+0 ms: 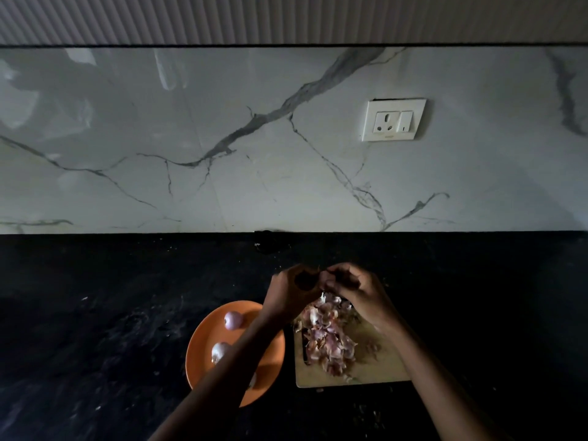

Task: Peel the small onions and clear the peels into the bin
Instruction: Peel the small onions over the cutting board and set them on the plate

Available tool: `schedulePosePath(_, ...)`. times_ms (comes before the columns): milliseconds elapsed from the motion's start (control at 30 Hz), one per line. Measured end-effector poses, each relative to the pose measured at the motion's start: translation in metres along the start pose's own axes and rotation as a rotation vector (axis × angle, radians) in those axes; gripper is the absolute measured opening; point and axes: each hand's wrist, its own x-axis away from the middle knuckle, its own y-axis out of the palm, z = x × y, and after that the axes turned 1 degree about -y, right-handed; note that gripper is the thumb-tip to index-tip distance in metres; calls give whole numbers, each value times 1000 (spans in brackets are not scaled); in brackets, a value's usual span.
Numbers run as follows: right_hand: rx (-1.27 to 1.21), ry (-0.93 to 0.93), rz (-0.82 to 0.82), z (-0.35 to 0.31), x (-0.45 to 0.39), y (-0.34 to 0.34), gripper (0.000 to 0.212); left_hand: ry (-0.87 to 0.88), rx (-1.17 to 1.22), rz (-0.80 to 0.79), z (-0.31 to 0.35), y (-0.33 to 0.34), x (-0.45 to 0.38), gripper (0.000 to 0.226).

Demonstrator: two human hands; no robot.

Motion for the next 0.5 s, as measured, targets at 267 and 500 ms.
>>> schedulePosePath(267,-25,-23,-2,-5,-3,2,21,-7,41,48,-3,-4,0,23)
schedulePosePath(500,-100,4,11,-8,-5,0,22,-89,272,-34,2,-10,-3,25)
